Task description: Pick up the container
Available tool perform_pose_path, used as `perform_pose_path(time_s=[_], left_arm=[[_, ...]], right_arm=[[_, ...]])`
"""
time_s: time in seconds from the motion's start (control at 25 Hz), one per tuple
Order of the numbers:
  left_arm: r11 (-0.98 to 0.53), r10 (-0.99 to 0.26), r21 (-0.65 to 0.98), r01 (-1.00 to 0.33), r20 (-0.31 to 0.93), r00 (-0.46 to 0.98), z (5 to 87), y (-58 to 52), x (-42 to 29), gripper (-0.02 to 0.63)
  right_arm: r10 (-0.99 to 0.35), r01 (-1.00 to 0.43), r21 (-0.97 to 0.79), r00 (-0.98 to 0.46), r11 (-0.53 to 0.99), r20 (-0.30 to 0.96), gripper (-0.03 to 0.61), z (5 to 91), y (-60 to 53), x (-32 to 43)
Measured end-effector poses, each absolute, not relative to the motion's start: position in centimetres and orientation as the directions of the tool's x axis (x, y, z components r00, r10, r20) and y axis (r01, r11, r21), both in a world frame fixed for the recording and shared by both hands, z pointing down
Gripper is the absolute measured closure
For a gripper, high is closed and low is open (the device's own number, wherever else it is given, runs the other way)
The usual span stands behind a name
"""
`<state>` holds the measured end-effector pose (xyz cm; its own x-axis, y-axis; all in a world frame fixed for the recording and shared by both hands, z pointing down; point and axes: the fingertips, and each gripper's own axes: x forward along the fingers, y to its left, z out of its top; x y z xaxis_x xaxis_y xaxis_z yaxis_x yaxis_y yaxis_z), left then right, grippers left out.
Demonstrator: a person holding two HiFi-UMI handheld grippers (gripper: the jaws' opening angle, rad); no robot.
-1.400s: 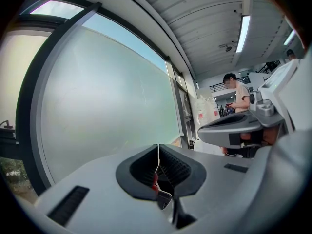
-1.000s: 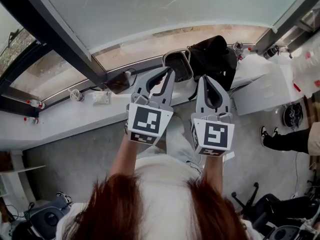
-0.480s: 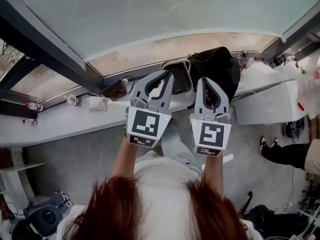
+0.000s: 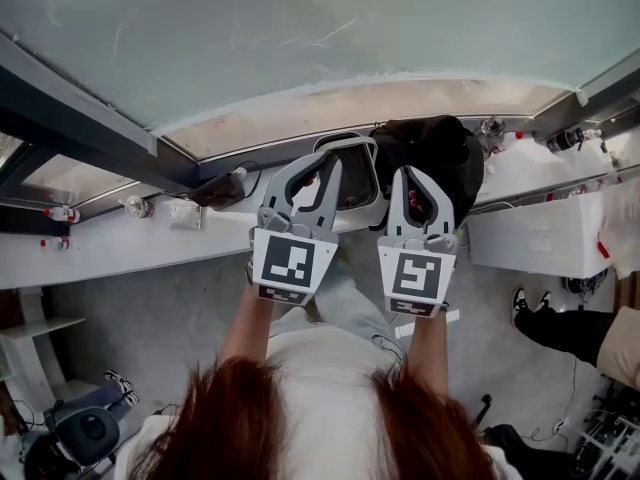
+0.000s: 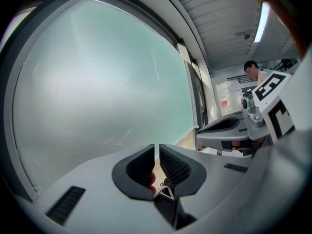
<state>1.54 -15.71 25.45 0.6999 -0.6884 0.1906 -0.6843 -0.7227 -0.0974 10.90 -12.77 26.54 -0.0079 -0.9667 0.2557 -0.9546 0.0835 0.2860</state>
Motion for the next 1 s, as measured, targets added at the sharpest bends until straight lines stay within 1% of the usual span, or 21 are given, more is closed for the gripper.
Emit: perform_pose_path(time_s=[0.28,0.68,1.0], left_arm=[[-0.702,-0.701,-0.086,-0.707,0.26,0.664,28.7,-18.4,2.7,0.594],[-0.663,-0.722,-0.13,-0.737,0.37,0.585,34.7,-21.1,2.6,0.594],[-0.644,-0.727,-0.133,-0.753,0.411,0.55,38.7,-23.0,2.7,0.593]], right_arm=[[-0.943,-0.934,0.321,-0.042,0.155,0.331,0.552,30.1,-15.9,12.9],[-0.902,-0.888,0.38,-0.082,0.259,0.424,0.552,35.5,-19.7,14.3],[-0.866,-0.858,0.394,-0.106,0.328,0.489,0.551,39.5,-21.5,15.1]])
